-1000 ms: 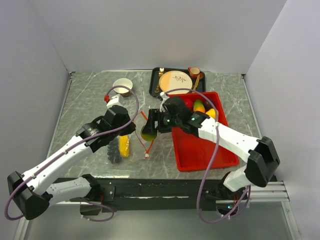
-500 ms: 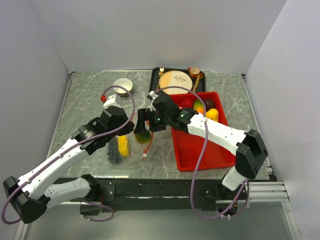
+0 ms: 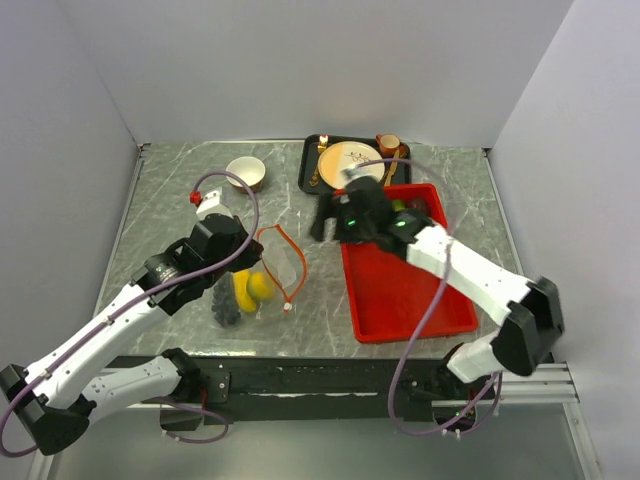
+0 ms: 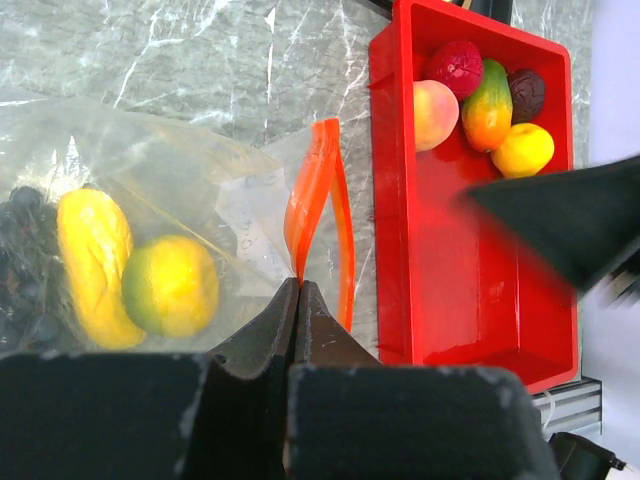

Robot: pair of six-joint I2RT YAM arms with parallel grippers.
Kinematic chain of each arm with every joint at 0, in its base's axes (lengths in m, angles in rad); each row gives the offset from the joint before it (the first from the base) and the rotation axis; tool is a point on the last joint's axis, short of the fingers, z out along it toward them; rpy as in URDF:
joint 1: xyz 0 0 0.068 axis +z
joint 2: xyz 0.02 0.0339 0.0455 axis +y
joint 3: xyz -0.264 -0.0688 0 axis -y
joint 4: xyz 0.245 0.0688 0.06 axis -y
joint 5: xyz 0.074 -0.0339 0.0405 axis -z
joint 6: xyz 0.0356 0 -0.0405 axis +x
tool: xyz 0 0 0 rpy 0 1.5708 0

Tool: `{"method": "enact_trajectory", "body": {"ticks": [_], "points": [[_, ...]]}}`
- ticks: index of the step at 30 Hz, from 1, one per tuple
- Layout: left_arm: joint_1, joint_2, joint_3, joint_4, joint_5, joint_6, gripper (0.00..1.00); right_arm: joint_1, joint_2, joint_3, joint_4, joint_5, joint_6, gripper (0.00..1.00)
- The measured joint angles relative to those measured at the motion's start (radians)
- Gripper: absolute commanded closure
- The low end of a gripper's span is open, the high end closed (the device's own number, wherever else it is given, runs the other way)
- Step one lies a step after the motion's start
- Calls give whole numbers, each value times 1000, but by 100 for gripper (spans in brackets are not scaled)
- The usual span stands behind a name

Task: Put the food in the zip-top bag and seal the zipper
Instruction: Place the fake fruit in the zipper food storage bag, then pick up the fake fruit from the bin.

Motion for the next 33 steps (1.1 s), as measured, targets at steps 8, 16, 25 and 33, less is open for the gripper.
{"method": "enact_trajectory", "body": {"ticks": [8, 16, 25, 33], "points": [[0, 6, 0, 6, 2, 0, 99, -348, -73, -80, -81, 225, -19, 0], [0, 13, -3, 15, 3, 0, 99, -514, 157, -3, -141, 340, -89, 0], [0, 26, -4, 10, 2, 4, 98, -569, 281, 51, -158, 364, -22, 0], [0, 31, -4, 6, 0, 5, 98, -571, 365, 77, -146, 394, 15, 9]]}}
